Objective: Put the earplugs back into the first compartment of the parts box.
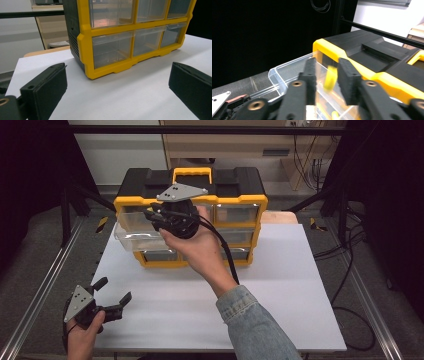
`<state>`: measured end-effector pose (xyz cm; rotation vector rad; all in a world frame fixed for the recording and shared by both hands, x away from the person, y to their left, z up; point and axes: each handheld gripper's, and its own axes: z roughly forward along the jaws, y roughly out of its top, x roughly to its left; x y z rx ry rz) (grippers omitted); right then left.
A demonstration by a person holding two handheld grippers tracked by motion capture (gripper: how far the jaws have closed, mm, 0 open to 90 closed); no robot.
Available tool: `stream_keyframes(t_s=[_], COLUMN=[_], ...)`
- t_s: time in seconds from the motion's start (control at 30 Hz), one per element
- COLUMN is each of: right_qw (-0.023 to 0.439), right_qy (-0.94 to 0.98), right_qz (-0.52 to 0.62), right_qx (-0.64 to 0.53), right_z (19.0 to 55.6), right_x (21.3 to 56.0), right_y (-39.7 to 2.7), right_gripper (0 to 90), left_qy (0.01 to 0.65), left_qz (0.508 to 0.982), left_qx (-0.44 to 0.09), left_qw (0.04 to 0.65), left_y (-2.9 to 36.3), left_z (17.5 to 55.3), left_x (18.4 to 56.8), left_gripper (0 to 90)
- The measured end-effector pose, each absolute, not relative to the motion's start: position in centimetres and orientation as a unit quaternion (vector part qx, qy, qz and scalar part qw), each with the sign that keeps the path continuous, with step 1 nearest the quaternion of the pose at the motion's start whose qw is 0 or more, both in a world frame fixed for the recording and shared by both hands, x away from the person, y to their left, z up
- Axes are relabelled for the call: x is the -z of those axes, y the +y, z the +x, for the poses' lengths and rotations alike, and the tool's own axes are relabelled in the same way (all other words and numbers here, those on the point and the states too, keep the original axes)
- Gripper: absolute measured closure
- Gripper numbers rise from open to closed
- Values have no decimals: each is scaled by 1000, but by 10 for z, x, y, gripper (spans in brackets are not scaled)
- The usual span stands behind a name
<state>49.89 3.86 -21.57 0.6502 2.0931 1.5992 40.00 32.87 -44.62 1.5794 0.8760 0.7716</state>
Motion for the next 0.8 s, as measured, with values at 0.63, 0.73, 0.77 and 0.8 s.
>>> stream_keyframes(t_s=[0.63, 0.73, 0.77, 0.8], right_qw=[247, 271, 279, 283], right_qy=[705, 701, 698, 695], right_qz=[322, 326, 334, 337], right_qx=[-582, -573, -569, -568], right_z=[477, 469, 465, 463], right_x=[260, 283, 294, 300], right_y=[-60, -92, -105, -113], right_gripper=[104, 61, 59, 49], left_qy=[374, 376, 376, 376], left_qz=[663, 660, 661, 662], left_qx=[-327, -325, -326, -326], left_qw=[560, 563, 562, 561], left_y=[330, 330, 330, 331], left_z=[399, 399, 399, 399], left_x=[446, 446, 446, 446], left_gripper=[15, 14, 14, 14])
